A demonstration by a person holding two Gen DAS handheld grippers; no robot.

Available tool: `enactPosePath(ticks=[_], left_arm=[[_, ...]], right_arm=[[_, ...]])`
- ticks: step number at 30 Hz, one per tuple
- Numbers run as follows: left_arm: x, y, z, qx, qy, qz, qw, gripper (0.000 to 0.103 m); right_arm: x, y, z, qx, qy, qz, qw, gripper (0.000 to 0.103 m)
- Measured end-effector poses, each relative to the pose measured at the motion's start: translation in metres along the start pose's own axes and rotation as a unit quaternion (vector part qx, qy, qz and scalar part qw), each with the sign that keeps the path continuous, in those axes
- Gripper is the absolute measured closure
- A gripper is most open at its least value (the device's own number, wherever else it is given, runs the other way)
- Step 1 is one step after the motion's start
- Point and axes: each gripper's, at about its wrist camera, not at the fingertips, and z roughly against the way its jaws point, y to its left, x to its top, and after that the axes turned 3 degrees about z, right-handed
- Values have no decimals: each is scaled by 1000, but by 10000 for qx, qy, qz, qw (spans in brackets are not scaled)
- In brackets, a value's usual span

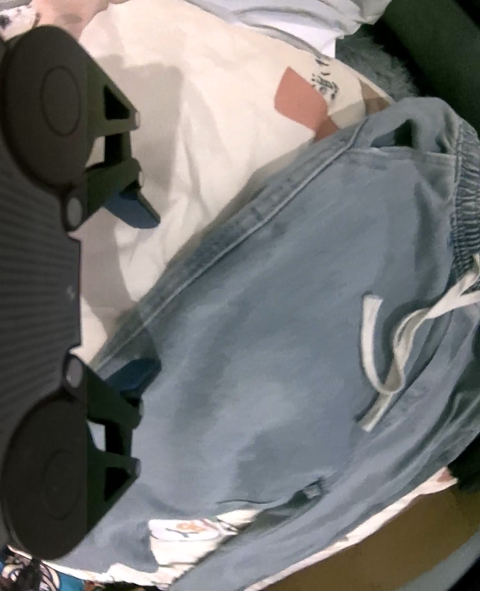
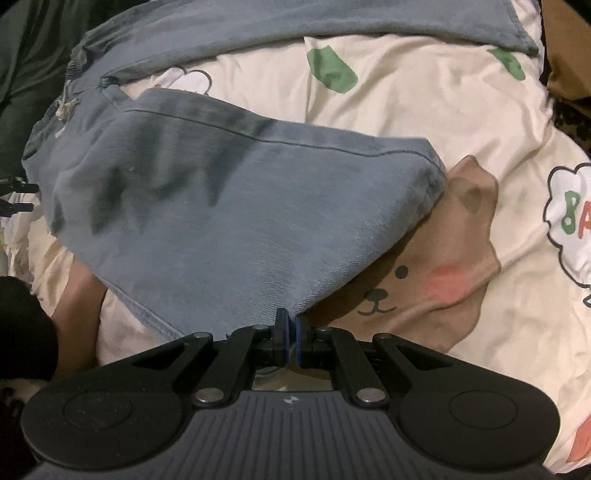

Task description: Fold clothes

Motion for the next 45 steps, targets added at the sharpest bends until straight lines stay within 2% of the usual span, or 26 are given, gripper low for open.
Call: enactPosePath(ticks=[6, 9, 12, 16, 18, 20, 22, 23, 25, 27, 29, 36, 42, 45], left_arm=[[-12, 3, -3, -214, 83, 223, 9995, 24], [-16, 5, -7, -296, 51, 347, 9989, 23], [-21, 7, -13, -339, -16, 457, 9984, 19], [-28, 13, -9, -474, -169, 591, 9970, 21], [-31, 18, -2, -604, -242, 601, 9961, 35], [-34, 25, 6, -784, -322, 667, 9942, 44], [-38, 28, 14, -954, -358, 791, 9916, 49], [-41, 25, 19, -1008, -369, 821, 9908, 53], [-47, 19, 30, -1114, -391, 880, 9891, 60], [-48, 28, 37, -1074, -423, 895, 9893, 79], [-47, 39, 37, -994, -418, 899, 9901, 88], [-54, 56, 58, -712, -439, 799, 9933, 89], [-54, 54, 67, -477, -374, 850, 9945, 90], [-49, 49, 71, -361, -302, 811, 9956, 84]], right_arm=[[-3, 1, 32, 209, -31, -257, 9994, 102], [-4, 7, 44, 335, 143, -266, 9990, 102], [-8, 7, 41, 341, 381, -292, 9983, 101], [-14, -1, 25, 276, 310, -467, 9980, 96], [-15, -5, 19, 333, 347, -466, 9978, 94], [-13, -7, 19, 316, 339, -303, 9985, 85], [-8, -11, 23, 230, 216, -215, 9993, 75], [-4, -15, 25, 185, 164, -243, 9994, 65], [1, -25, 30, 42, 18, -294, 9996, 65], [4, -35, 31, -235, -120, -273, 9993, 64], [6, -45, 30, -542, -222, -248, 9980, 64], [13, -69, 12, -1066, -267, -32, 9939, 61], [12, -85, -5, -905, -327, -236, 9951, 59], [10, -88, -14, -875, -424, -390, 9945, 56]])
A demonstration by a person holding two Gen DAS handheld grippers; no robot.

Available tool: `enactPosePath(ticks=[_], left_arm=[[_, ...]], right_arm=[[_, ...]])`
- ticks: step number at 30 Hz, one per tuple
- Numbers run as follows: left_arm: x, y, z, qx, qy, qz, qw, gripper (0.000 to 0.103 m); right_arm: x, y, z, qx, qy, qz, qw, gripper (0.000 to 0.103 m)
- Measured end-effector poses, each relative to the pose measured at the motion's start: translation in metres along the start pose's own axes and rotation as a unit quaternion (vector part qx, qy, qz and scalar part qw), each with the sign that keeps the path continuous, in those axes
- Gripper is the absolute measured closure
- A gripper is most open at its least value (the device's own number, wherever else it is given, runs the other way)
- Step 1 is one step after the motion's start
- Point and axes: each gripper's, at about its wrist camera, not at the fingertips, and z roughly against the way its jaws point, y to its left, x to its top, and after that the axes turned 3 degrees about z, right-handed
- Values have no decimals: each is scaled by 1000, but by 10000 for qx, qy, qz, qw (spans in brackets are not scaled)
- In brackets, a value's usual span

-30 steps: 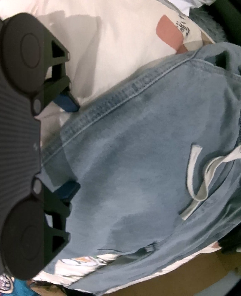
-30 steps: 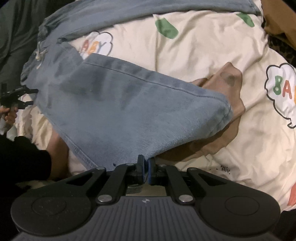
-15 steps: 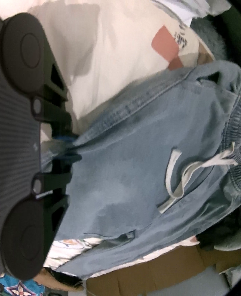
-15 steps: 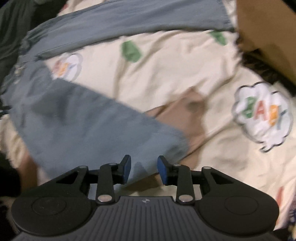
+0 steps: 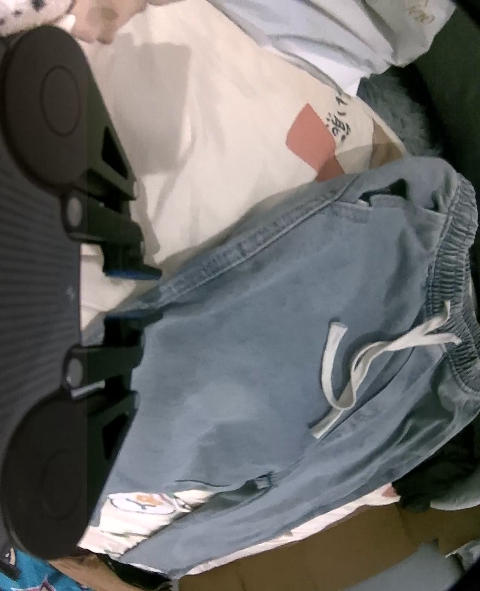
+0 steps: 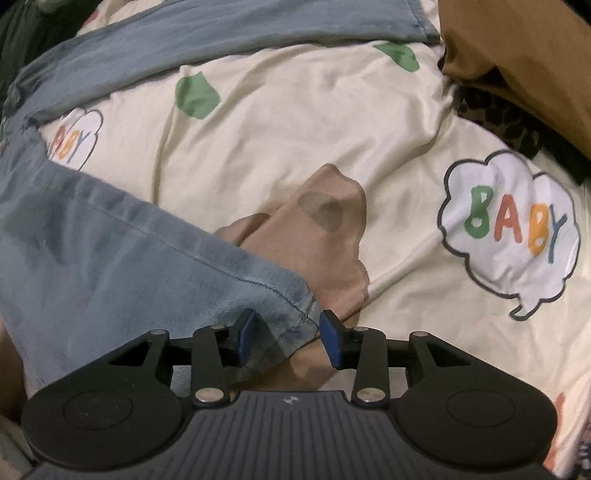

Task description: Fold clothes

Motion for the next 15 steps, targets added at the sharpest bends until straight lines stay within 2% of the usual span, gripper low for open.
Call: enactPosePath(ticks=[4, 6, 7, 10, 13, 15], left_arm=[[-3, -11, 15, 46, -30, -184, 9998, 82], [-5, -19, 22, 61, -101, -318, 9994, 76], [11, -39, 11, 74, -134, -373, 9992, 75], [27, -75, -3, 62, -219, -569, 9981, 73], [54, -111, -40, 8, -296, -773, 9966, 67], [62, -125, -48, -47, -325, -879, 9956, 65]], right_arm=[[-4, 2, -12, -31, -120, -78, 9999, 55], [-6, 4, -15, -55, -205, -118, 9997, 55], [-8, 5, -15, -69, -244, -153, 9996, 54], [-11, 8, -13, -112, -356, -146, 9992, 55], [-14, 7, -9, 67, -395, -264, 9988, 58], [-15, 5, -6, 229, -410, -352, 9983, 66]])
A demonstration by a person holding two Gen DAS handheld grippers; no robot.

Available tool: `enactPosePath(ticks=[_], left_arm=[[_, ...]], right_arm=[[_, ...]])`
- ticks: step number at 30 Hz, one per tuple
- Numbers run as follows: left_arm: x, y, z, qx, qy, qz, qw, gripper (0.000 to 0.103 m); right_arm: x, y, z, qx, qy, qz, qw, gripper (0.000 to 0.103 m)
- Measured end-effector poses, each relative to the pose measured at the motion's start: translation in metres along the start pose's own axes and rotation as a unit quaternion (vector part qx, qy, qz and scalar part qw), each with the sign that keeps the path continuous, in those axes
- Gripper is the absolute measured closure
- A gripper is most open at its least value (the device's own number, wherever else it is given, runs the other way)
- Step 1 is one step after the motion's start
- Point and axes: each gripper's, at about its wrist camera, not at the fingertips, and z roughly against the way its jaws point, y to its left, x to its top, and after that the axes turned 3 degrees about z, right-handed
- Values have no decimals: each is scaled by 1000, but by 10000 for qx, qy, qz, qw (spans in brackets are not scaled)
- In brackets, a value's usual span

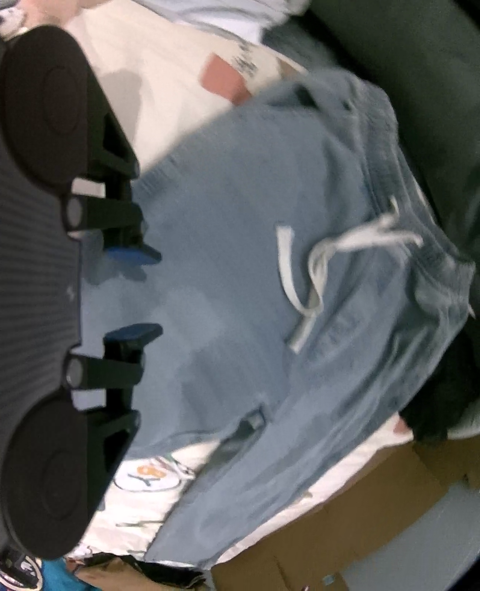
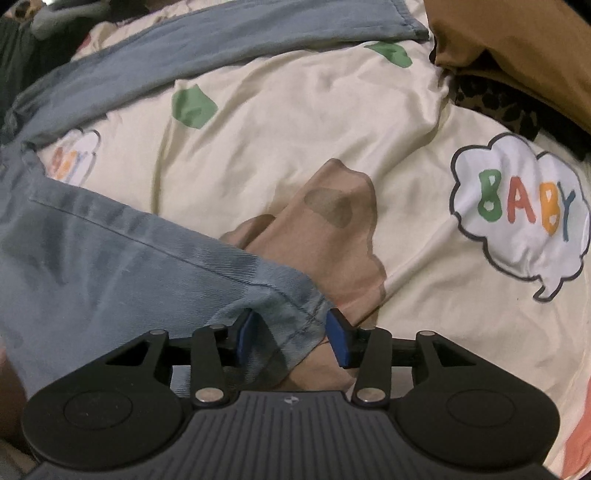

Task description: Fold clothes

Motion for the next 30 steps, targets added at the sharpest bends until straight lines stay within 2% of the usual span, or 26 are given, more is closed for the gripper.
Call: enactPosePath(ticks=[2, 3, 11, 12, 14, 20, 30], left_arm=[[8, -12, -12, -86, 14, -62, 9999, 65], [11, -20, -19, -135, 39, -125, 9998, 65], [24, -74, -48, -432, 123, -656, 9968, 64], [25, -80, -52, -461, 132, -726, 9962, 64], [27, -91, -58, -515, 151, -870, 9948, 64], [18, -114, -77, -586, 241, -1057, 9924, 64], [-2, -152, -117, -644, 456, -1746, 9815, 63]], right_arm=[[-1, -1, 2, 194, -4, -104, 9998, 69], [-1, -2, 1, 242, 4, -168, 9996, 68], [1, -9, -11, 334, 52, -736, 9967, 70], [0, -10, -10, 356, 16, -771, 9964, 84], [-2, -10, -9, 313, -46, -793, 9964, 103], [-9, -18, 3, 131, -173, -1008, 9947, 103], [-17, -29, 30, -25, -219, -1109, 9936, 103]])
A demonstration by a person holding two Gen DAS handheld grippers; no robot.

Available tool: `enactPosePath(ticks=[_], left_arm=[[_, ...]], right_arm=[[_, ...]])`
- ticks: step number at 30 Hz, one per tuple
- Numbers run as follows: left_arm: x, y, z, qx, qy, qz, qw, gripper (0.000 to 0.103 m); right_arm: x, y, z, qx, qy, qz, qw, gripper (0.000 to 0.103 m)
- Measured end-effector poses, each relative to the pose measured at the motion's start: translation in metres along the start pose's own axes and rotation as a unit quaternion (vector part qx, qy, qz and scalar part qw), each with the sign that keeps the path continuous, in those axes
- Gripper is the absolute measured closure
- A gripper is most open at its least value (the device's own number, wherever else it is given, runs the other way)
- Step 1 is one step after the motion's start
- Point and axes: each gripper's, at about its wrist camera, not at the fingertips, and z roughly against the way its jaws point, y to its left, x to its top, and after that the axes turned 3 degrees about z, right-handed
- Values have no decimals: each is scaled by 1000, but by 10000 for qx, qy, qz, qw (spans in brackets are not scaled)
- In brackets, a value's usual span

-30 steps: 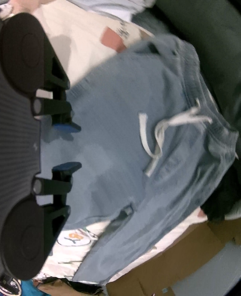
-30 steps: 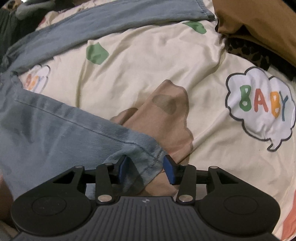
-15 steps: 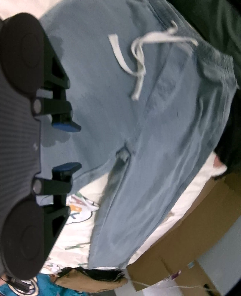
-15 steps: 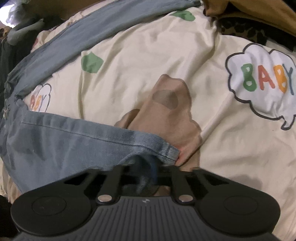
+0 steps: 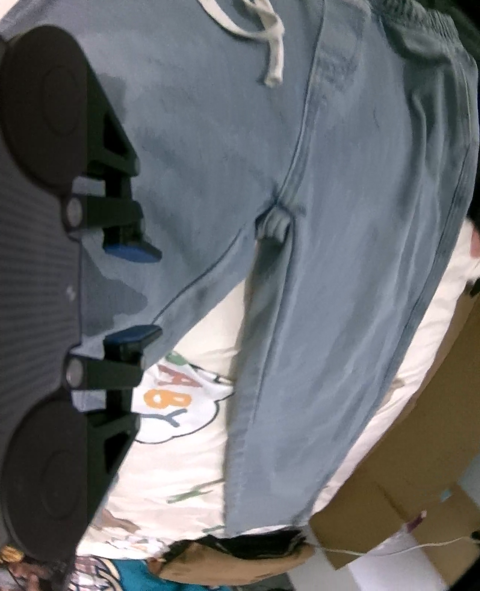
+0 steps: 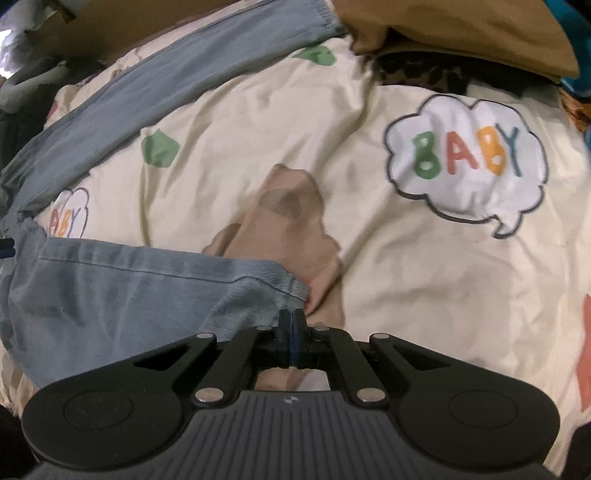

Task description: Fold clothes

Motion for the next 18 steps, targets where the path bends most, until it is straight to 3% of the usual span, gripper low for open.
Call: enactPosePath(ticks=[4, 5, 6, 8, 14, 18], left_arm=[[2, -10, -11, 22, 72, -161, 9998, 63], [2, -11, -12, 20, 80, -171, 9998, 63], [2, -12, -13, 17, 87, -180, 9998, 63], [1, -14, -13, 17, 94, -203, 9997, 62], [0, -15, -11, 66, 55, -252, 9996, 58], [0, -15, -22, 60, 124, -157, 9998, 58]], right_arm=[[6, 3, -8, 2, 172, 87, 9998, 99], [7, 4, -12, 30, 178, 64, 9998, 91], [9, 7, -16, 35, 163, 70, 9998, 71], [12, 12, -24, -95, 76, 164, 9998, 55], [16, 26, -37, -405, -40, 743, 9964, 55], [16, 26, -42, -389, -52, 924, 9949, 55]])
